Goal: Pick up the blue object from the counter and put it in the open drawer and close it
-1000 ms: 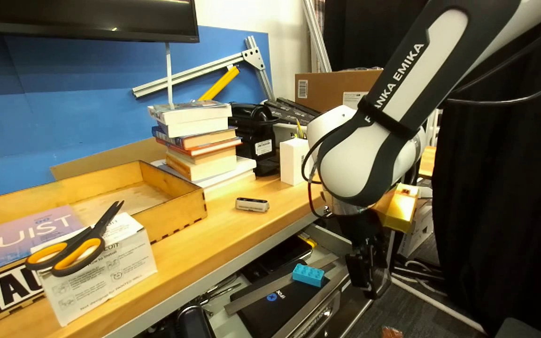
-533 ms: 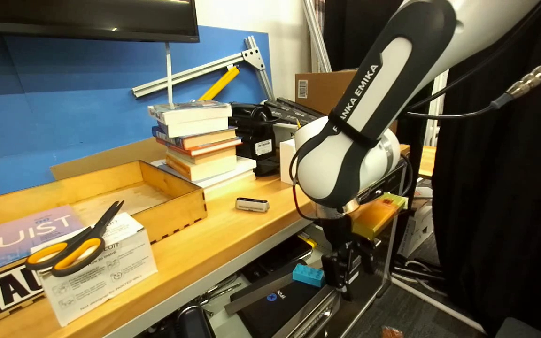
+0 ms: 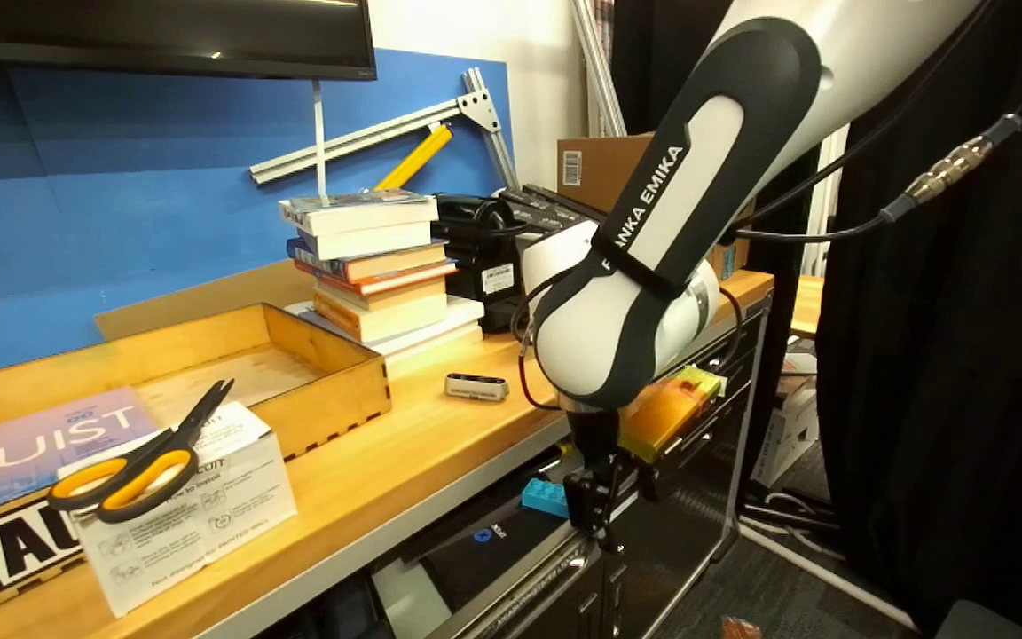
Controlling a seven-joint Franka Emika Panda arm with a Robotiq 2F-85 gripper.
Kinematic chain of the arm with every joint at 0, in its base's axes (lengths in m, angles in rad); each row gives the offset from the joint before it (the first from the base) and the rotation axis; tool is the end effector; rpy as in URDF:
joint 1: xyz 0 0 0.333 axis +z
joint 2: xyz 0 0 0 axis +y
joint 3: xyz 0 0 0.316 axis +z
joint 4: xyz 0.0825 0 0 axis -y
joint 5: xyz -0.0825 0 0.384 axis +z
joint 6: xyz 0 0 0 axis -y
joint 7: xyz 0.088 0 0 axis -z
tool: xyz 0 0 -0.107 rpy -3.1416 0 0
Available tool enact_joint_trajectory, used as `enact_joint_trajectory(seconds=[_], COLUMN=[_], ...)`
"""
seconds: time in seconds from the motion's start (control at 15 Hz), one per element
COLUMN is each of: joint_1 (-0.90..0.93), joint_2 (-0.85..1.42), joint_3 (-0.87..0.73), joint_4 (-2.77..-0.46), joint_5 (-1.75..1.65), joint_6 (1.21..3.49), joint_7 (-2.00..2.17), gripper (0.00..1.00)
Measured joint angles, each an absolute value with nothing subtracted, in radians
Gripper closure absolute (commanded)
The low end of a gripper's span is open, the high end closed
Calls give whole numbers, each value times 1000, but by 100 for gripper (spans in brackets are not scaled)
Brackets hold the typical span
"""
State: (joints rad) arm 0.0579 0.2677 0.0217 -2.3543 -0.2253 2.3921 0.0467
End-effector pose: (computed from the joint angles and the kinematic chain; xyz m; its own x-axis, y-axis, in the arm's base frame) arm 0.4855 0.0372 0.1995 0.9533 0.1949 -0.2309 0.2259 -0.9672 0.1163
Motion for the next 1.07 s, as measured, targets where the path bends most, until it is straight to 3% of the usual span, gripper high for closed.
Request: enact_joint_trajectory(seconds=[0.53, 1.07], joint_1=[218, 244], joint_2=[317, 356], joint_3=[-44, -44], joint_4=[-2308, -2260], joint_5=[-716, -968], joint_6=[2546, 2581], joint_7=[451, 678], gripper=[0, 0])
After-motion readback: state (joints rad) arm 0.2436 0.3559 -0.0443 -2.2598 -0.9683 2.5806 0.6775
